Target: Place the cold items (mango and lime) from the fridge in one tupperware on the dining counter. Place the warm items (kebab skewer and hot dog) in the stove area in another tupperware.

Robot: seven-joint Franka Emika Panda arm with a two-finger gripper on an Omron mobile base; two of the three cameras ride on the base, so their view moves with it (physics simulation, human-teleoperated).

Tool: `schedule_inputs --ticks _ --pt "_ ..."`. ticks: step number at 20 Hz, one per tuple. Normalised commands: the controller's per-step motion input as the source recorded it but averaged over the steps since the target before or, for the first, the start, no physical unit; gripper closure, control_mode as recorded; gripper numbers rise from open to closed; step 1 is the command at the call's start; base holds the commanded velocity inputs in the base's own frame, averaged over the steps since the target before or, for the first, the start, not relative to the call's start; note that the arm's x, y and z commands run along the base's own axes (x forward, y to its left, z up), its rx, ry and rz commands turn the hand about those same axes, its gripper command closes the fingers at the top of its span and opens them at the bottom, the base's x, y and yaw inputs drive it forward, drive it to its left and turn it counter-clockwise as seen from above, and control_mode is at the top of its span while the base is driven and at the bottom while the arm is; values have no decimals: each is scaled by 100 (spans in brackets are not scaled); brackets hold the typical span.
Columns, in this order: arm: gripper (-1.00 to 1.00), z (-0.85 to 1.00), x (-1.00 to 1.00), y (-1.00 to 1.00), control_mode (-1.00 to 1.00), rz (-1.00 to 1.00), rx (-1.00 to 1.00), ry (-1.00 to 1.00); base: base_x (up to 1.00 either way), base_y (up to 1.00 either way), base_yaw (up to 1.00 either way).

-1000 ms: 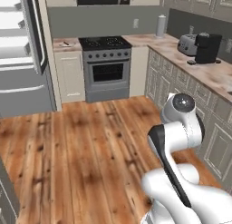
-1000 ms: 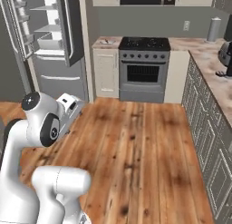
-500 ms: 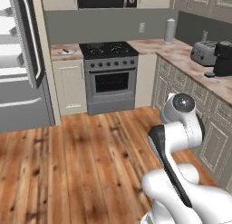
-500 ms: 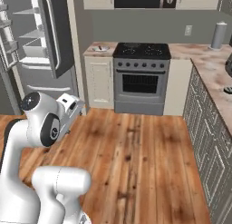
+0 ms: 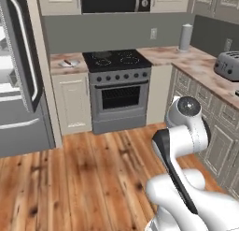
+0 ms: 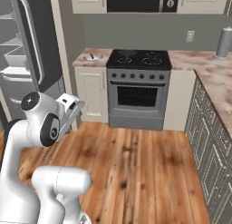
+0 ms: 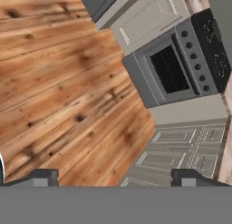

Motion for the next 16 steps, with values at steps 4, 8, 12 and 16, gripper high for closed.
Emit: schedule_inputs --ticks 4,8,12,16 --pt "-100 0 0 0 100 0 0 0 100 19 -4" --pt "-100 0 0 0 100 0 0 0 100 30 -7" --pt "-100 0 0 0 100 0 0 0 100 46 -10" --pt "-100 0 0 0 100 0 0 0 100 56 -14"
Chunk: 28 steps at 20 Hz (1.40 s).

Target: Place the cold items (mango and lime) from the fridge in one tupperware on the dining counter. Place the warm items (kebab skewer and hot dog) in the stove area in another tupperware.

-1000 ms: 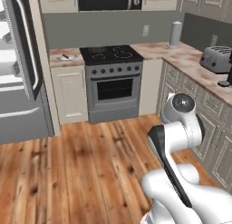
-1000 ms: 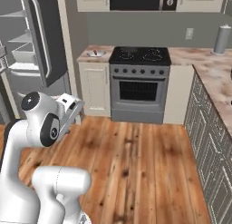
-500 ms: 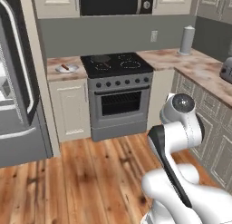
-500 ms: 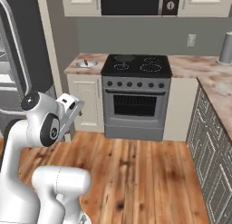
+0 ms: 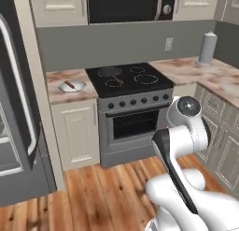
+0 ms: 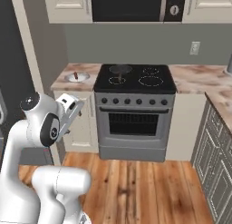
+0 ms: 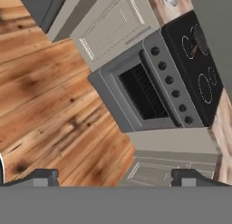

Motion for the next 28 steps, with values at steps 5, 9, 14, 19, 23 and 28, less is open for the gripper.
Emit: schedule_inputs --ticks 5,9,14,19,23,28 --pt "-100 0 0 0 100 0 0 0 100 61 -16" --pt "-100 0 0 0 100 0 0 0 91 64 -18" --pt "-100 0 0 0 100 0 0 0 52 55 -19" --pt "-100 0 0 0 100 0 0 0 41 50 -11" --pt "-100 0 0 0 100 0 0 0 89 29 -1" --pt "-100 0 0 0 100 0 0 0 66 30 0"
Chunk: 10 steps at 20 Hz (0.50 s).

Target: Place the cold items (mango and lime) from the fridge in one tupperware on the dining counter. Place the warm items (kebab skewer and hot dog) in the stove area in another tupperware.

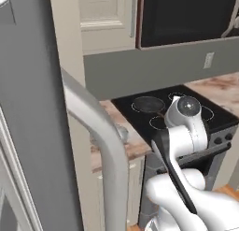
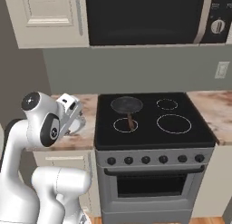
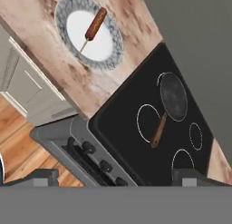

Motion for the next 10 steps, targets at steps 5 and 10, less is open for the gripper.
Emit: schedule_inputs --ticks 5,10 --pt "-100 0 0 0 100 0 0 0 39 35 0" --pt "-100 0 0 0 100 0 0 0 47 30 7"
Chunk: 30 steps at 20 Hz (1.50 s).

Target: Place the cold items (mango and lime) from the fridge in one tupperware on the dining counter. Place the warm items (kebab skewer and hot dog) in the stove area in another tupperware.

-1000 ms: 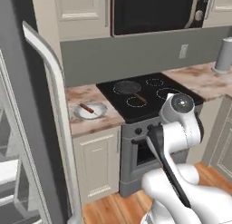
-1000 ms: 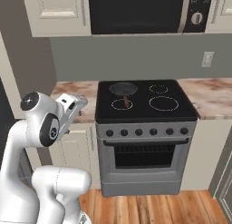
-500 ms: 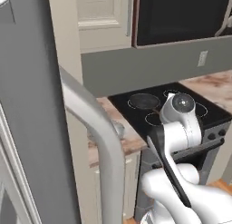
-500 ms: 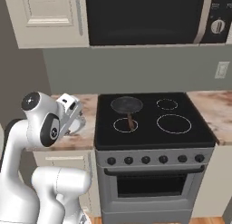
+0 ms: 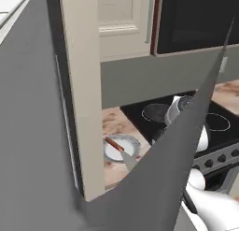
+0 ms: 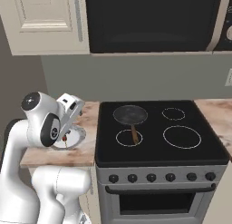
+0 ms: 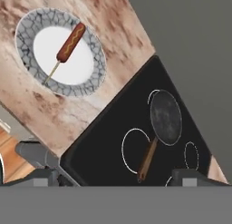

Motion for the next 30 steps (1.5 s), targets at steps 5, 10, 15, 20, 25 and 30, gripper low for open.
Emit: schedule_inputs --ticks 5,10,15,20,25,30 --pt "-100 -4 0 9 -100 0 -1 0 13 17 2" --pt "-100 -28 0 34 -100 18 7 -21 0 0 0" --pt "-100 -28 14 21 -100 10 31 -14 0 0 0" --pt "-100 -38 12 15 -100 7 41 -7 0 0 0" --pt "-100 -34 13 32 -100 -12 28 10 0 0 0" --pt "-100 -20 0 21 -100 -35 18 26 0 0 0"
